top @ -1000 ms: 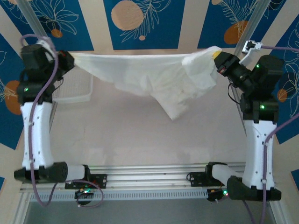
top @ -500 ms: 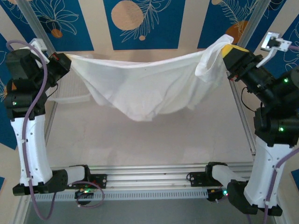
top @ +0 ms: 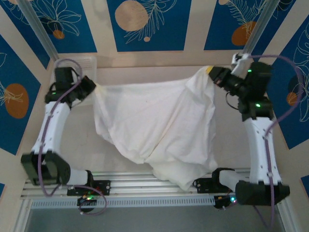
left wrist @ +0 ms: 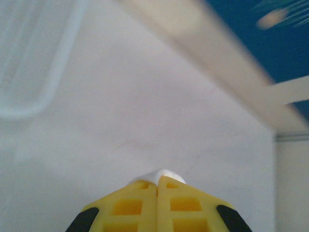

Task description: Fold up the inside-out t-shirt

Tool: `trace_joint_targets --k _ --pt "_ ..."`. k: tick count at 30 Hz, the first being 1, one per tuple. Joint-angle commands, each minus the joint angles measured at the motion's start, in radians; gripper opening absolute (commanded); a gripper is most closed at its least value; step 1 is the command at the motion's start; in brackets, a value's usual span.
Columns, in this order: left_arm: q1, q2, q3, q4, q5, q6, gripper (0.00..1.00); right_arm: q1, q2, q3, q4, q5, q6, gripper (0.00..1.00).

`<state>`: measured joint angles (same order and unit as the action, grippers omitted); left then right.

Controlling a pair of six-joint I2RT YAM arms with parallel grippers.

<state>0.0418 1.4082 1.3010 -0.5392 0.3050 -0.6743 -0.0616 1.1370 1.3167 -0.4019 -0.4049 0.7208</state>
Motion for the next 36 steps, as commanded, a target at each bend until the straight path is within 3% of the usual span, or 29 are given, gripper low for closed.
trace_joint_targets --k 1,3,5,8,13,16,20,25,31,36 --pt "-0.029 0.050 -0.078 0.123 0.019 0.022 0.10 0.015 -0.012 -0.144 0.098 -0.025 0.022 0.00" --pt "-0.031 0.094 -0.095 0.139 0.027 0.041 0.24 0.020 0.018 -0.191 0.109 -0.038 0.019 0.00" --pt "-0.032 0.101 -0.103 0.119 0.034 0.058 0.28 0.027 0.046 -0.200 0.092 -0.056 0.013 0.00" --pt "-0.054 0.041 -0.157 0.072 0.014 0.064 0.29 0.048 0.059 -0.206 0.079 -0.055 -0.001 0.00" --pt "-0.203 -0.090 -0.313 -0.057 -0.072 0.012 0.24 0.061 0.053 -0.213 0.060 -0.026 -0.009 0.00" --pt "-0.331 -0.130 -0.414 -0.011 -0.087 -0.060 0.24 0.066 0.051 -0.221 0.062 -0.024 0.000 0.00" --pt "-0.436 -0.047 -0.430 0.066 -0.142 -0.091 0.24 0.078 0.052 -0.225 0.064 -0.018 0.003 0.00" --pt "-0.450 0.107 -0.408 0.186 -0.185 -0.079 0.27 0.079 0.037 -0.216 0.032 -0.017 -0.016 0.00" --pt "-0.450 0.196 -0.373 0.205 -0.196 -0.076 0.39 0.078 0.001 -0.212 -0.012 0.014 -0.040 0.00" --pt "-0.451 0.234 -0.385 0.247 -0.123 -0.115 0.37 0.078 0.001 -0.214 -0.002 0.014 -0.027 0.00"
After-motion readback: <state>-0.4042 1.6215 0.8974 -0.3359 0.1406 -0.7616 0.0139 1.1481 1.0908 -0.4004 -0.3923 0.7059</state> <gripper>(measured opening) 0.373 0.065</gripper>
